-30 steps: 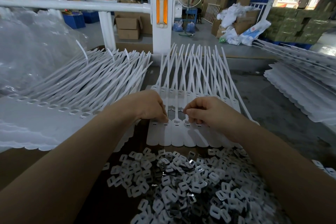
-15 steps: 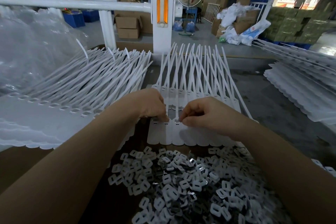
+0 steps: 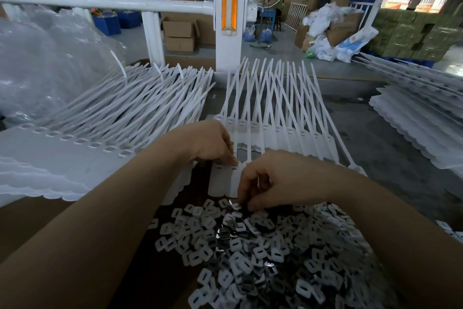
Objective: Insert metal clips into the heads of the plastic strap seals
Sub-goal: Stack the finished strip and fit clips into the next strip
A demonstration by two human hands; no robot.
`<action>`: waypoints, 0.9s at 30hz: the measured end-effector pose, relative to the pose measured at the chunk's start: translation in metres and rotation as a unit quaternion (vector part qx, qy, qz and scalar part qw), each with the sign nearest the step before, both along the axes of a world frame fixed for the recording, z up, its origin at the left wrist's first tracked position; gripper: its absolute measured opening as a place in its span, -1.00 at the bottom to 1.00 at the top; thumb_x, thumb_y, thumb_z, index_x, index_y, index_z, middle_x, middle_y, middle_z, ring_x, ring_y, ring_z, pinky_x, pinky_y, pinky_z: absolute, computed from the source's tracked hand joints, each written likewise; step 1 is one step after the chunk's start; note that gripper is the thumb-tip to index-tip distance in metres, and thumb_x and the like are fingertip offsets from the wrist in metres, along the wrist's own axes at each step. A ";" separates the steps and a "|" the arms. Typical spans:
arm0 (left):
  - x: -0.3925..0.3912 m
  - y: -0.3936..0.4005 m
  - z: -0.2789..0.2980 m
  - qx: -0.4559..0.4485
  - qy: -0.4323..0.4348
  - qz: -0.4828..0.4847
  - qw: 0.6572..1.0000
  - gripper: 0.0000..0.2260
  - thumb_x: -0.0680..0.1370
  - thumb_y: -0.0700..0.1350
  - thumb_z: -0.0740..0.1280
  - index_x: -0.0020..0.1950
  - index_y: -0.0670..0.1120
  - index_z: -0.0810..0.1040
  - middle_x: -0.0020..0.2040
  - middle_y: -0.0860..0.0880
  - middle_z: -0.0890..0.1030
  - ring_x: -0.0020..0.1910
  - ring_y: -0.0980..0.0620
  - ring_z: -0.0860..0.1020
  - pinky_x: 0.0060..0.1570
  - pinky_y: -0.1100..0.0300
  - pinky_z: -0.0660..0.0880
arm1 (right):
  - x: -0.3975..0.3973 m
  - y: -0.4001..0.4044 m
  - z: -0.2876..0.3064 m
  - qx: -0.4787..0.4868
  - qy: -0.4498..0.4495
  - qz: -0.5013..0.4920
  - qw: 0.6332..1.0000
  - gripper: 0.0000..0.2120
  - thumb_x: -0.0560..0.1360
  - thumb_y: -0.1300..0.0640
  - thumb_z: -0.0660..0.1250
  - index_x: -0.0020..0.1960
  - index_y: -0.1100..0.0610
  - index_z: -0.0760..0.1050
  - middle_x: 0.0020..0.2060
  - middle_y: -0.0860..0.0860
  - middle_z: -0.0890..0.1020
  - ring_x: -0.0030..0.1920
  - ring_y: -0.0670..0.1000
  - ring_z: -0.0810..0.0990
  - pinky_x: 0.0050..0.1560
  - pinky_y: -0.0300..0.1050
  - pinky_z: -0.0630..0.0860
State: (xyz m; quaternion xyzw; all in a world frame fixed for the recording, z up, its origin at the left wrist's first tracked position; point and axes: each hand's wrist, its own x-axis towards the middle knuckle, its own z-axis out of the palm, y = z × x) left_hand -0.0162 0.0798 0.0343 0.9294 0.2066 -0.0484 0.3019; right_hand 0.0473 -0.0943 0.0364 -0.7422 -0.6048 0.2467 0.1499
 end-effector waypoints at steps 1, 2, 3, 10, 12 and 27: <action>-0.001 0.000 0.000 -0.001 0.002 -0.002 1.000 -0.86 0.40 0.01 0.54 -0.23 -0.01 0.65 -0.36 0.12 0.61 -0.29 0.14 0.55 -0.32 0.24 0.37 | 0.000 0.000 0.000 -0.003 -0.001 0.000 1.000 -0.86 0.44 0.08 0.49 -0.02 -0.09 0.65 -0.30 -0.34 0.58 -0.25 -0.31 0.54 -0.24 -0.44 0.43; -0.001 0.001 0.000 -0.003 0.003 -0.003 1.000 -0.86 0.41 0.01 0.54 -0.23 -0.01 0.65 -0.42 0.13 0.59 -0.33 0.16 0.53 -0.34 0.25 0.36 | 0.000 0.000 0.000 -0.004 -0.002 0.002 1.000 -0.85 0.43 0.07 0.49 -0.02 -0.11 0.65 -0.28 -0.29 0.59 -0.25 -0.29 0.54 -0.23 -0.41 0.45; -0.002 0.001 0.001 -0.003 0.004 -0.004 1.000 -0.86 0.41 0.01 0.53 -0.23 -0.01 0.66 -0.47 0.15 0.57 -0.38 0.17 0.51 -0.36 0.27 0.36 | -0.001 -0.001 0.000 -0.002 -0.001 0.003 1.000 -0.85 0.43 0.06 0.50 -0.03 -0.12 0.64 -0.26 -0.25 0.60 -0.24 -0.28 0.54 -0.22 -0.39 0.47; 0.000 0.001 0.003 -0.025 0.008 -0.010 1.000 -0.88 0.45 -0.02 0.51 -0.18 -0.04 0.66 -0.58 0.17 0.49 -0.66 0.26 0.37 -0.56 0.38 0.30 | -0.003 -0.001 0.000 -0.008 -0.006 0.010 1.000 -0.91 0.44 0.06 0.48 -0.05 -0.02 0.65 -0.26 -0.24 0.60 -0.24 -0.33 0.55 -0.21 -0.49 0.44; -0.001 0.001 0.004 -0.040 0.006 -0.007 0.999 -0.88 0.46 -0.06 0.50 -0.15 -0.09 0.66 -0.60 0.16 0.47 -0.67 0.24 0.35 -0.61 0.43 0.26 | -0.003 -0.001 0.001 -0.013 -0.008 0.011 1.000 -0.90 0.45 0.06 0.48 -0.04 -0.04 0.63 -0.26 -0.23 0.59 -0.23 -0.33 0.54 -0.23 -0.49 0.42; -0.005 0.002 0.003 -0.064 -0.001 -0.003 0.998 -0.88 0.47 -0.08 0.49 -0.12 -0.12 0.66 -0.54 0.13 0.50 -0.64 0.24 0.36 -0.60 0.42 0.26 | -0.009 0.000 0.006 -0.018 -0.033 0.013 0.999 -0.86 0.45 0.07 0.48 0.00 -0.06 0.64 -0.27 -0.25 0.59 -0.23 -0.35 0.54 -0.23 -0.51 0.43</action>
